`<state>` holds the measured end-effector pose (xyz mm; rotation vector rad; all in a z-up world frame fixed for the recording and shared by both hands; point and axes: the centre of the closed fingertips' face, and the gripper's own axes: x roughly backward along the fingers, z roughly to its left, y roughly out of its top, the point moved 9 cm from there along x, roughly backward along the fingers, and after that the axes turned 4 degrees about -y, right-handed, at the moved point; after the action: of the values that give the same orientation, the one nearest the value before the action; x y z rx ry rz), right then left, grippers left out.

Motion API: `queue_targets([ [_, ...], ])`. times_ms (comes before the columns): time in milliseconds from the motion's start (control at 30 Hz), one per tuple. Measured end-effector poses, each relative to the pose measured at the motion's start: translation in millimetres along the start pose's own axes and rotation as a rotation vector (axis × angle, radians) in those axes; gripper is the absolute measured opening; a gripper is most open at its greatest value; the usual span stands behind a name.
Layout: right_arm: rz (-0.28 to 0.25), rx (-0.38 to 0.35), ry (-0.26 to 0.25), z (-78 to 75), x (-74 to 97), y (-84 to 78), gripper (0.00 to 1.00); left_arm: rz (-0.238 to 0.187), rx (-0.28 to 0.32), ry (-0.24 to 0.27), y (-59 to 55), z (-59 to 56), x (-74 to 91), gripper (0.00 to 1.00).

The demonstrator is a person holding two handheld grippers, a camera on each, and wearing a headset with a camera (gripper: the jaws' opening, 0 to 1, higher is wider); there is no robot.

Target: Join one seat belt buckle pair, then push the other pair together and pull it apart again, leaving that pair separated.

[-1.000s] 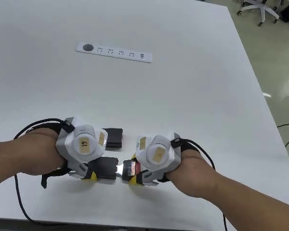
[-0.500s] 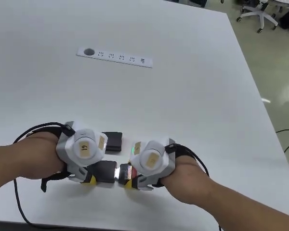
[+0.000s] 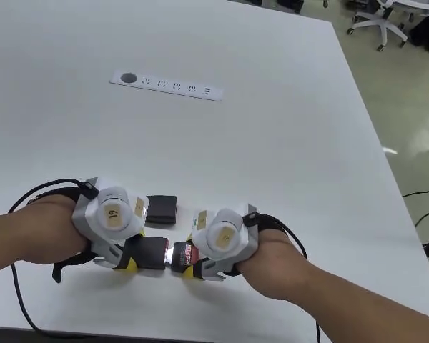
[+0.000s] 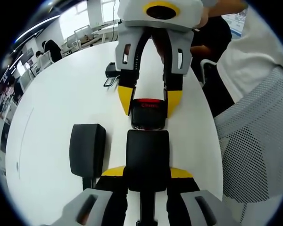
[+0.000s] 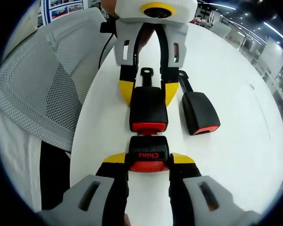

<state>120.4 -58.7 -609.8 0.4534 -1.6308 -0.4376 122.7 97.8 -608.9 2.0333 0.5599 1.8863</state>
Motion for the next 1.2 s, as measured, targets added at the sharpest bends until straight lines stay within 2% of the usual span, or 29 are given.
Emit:
queue_targets([
  [400,0.006,-0.002,-0.002,-2.6,-5.0,-1.8,0.3,0.005,0.015,0.004,0.8,-1.4,0.0,0.31],
  [500,-0.01,-0.049,0.009,-4.8,-5.1,-3.9,0.31,0.021,0.02,0.006,1.2,-0.1,-1.6,0.32],
  [567,-0.009,-0.036,0.009,-4.8,-5.9,-3.4,0.32,0.036,0.024,0.009,3.4,-0.8,-2.1,0.32],
  [667,-0.01,-0.033,0.008,-2.8,-5.1,-1.4,0.32,0.031,0.031,0.014,-1.9,2.3,-2.2,0.33],
  [833,-0.008,-0.032,0.008,-0.5,-3.4,1.6,0.33,0.028,0.045,0.021,-3.3,1.5,-2.7,0.34],
  [933,-0.017,-0.04,0.012,1.2,1.8,3.5,0.33,0.024,0.065,0.026,-5.9,1.4,2.3,0.34],
  [967,-0.024,-0.043,0.01,1.6,4.5,5.1,0.33,0.012,0.09,0.036,-4.1,0.6,5.8,0.35],
  [1100,-0.047,-0.048,-0.009,-0.8,16.8,11.4,0.32,-0.017,0.064,0.053,8.7,-3.6,18.2,0.37],
  [1200,-0.06,-0.044,-0.022,-5.3,21.9,13.8,0.32,-0.033,0.053,0.067,15.4,-0.5,24.9,0.38],
])
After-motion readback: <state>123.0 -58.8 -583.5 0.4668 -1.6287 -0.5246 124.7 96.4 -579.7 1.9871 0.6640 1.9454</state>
